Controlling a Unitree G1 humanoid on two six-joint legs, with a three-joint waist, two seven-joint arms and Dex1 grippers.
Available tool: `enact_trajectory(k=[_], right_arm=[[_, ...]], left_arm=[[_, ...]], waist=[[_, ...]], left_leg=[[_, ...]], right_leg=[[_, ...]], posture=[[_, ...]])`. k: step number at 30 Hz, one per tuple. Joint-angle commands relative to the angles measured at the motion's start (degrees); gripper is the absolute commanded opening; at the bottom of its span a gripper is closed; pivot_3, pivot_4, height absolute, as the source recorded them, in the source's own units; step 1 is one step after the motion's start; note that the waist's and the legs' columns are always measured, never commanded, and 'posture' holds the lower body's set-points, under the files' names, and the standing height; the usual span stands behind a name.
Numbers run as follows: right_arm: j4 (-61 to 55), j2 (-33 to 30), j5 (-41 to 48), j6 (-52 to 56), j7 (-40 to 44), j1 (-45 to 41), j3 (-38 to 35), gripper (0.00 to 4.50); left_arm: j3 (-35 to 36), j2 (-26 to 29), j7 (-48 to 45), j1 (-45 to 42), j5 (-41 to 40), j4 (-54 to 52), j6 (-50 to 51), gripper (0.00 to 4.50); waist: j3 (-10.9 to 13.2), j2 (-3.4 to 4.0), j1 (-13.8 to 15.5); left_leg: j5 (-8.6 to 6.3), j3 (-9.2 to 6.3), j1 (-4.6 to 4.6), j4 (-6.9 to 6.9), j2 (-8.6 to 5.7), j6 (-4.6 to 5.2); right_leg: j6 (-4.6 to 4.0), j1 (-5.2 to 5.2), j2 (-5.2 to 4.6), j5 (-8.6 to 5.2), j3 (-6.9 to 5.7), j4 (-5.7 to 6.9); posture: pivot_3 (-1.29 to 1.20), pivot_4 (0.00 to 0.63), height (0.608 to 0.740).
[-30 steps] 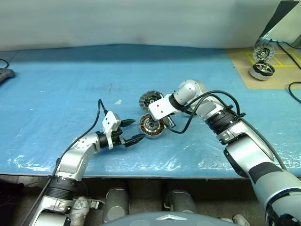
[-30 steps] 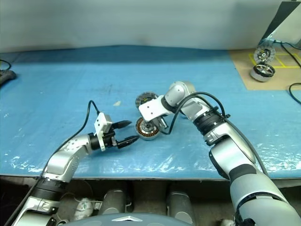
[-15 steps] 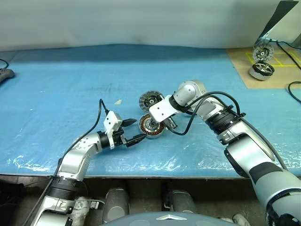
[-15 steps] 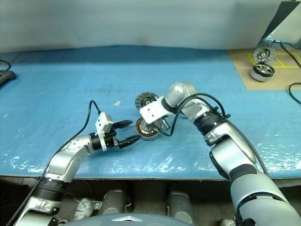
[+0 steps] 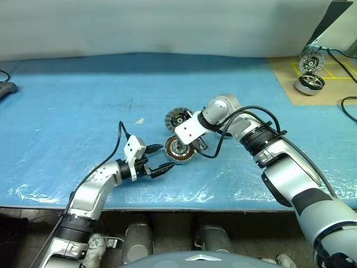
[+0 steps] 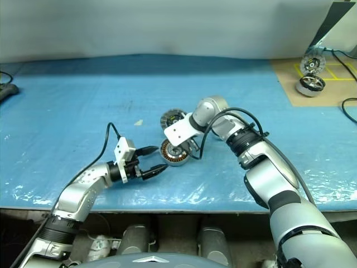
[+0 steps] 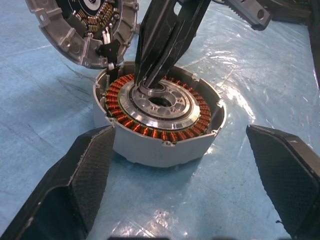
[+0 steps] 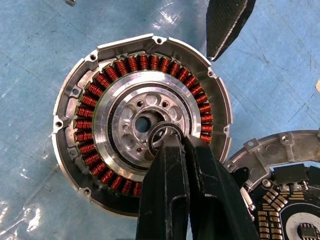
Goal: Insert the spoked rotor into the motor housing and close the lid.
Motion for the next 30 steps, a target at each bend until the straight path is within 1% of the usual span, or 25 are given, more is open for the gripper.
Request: enact_trajectory(k=[1,8,19,27,30], right_arm=[[-1.9,0.0,0.3,-0.1,1.4,-0.1,0.5,0.01],[-4.9,0.7,0.7,0.9,2.7,1.4,0.8,0.01],[-6.3,1.3,-0.4,1.6,1.9,2.6,1.6,0.01],[-9.7,0.3,-0.2,2.9,3.7,5.1,2.2,0.01],[-9.5,0.9,-0.8,3.0,2.9,4.7,2.2,0.01]], left_arm=[[0.1,0.1,0.2,0.2,0.0,-2.1,-1.3,4.5],[0.0,0.1,0.3,0.2,-0.1,-2.0,-1.4,4.5],[-0.1,0.3,0.3,0.4,0.0,-1.9,-1.6,4.5],[-0.2,0.1,0.5,0.4,0.1,-1.7,-1.7,4.5],[-0.3,0.1,0.4,0.4,0.1,-1.5,-1.8,4.5]], waist=[[0.0,0.0,0.0],[0.0,0.0,-0.1],[0.0,0.0,-0.1],[0.0,0.0,-0.1],[0.0,-0.01,0.0]], left_leg=[[0.0,0.0,0.0,0.0,0.0,0.0],[0.03,0.0,0.0,-0.01,0.02,0.04],[0.0,0.0,0.03,-0.02,0.09,-0.01],[-0.01,0.0,0.08,-0.03,0.09,-0.02],[-0.02,0.0,0.11,-0.02,0.1,-0.04]], right_leg=[[0.0,0.0,0.0,0.0,0.0,0.0],[0.0,0.0,0.03,0.0,0.0,-0.01],[-0.02,0.0,0.1,-0.01,0.0,-0.02],[-0.02,0.03,0.11,-0.01,0.02,-0.02],[-0.03,0.07,0.11,-0.01,0.01,0.0]], posture=[[0.0,0.15,0.74],[0.0,0.15,0.74],[0.0,0.15,0.74],[0.0,0.15,0.74],[0.0,0.15,0.74]])
